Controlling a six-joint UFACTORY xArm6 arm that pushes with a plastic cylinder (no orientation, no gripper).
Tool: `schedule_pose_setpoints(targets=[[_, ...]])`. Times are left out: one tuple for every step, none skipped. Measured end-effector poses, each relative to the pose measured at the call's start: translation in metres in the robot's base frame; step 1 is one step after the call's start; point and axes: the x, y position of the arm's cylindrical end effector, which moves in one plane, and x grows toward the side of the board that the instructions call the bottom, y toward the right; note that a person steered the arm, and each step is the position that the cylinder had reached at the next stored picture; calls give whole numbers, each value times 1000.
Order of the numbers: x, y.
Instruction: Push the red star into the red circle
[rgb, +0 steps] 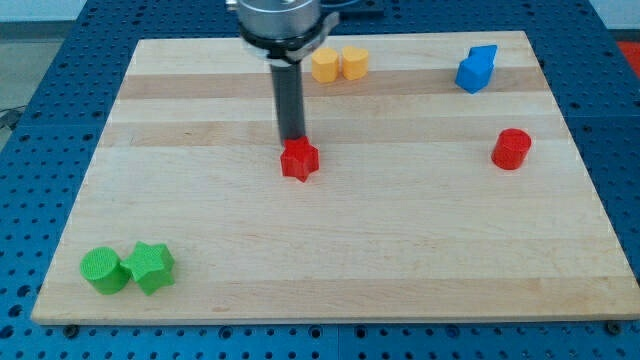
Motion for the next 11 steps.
schedule_pose_setpoints(targets=[[30,-23],[63,-30],[76,-14],[67,26],[51,69],[64,73],[99,46],[127,11],[132,-19],[109,-31],[52,-24]])
